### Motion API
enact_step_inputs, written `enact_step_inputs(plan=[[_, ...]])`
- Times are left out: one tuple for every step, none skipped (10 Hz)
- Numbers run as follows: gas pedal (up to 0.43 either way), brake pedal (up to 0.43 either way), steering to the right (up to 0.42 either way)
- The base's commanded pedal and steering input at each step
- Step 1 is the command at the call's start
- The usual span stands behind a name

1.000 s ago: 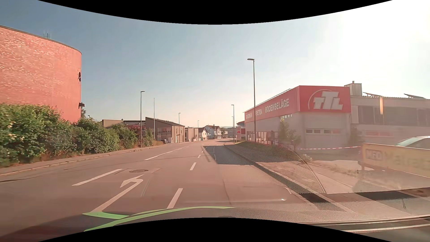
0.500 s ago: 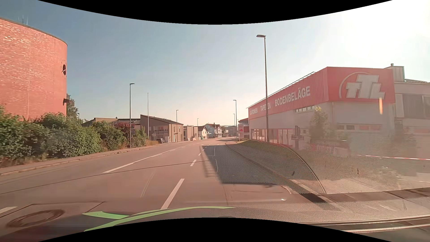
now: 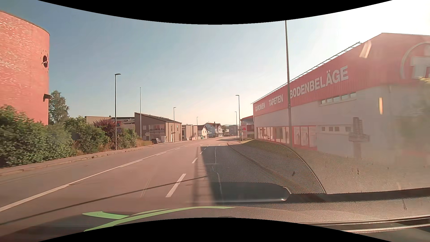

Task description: Follow the waypoints while adhering to traffic rules and regulations

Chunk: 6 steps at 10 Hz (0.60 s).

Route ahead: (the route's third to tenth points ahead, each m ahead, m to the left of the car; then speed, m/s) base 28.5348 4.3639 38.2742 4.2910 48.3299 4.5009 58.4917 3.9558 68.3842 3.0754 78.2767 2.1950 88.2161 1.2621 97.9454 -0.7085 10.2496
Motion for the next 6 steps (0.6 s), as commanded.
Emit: enact_step_inputs(plan=[[0.0, 0.0, -0.003], [0.0, 0.0, -0.001], [0.0, 0.0, 0.0], [0.02, 0.0, 0.0], [0.028, 0.0, 0.0], [0.028, 0.0, 0.0]])
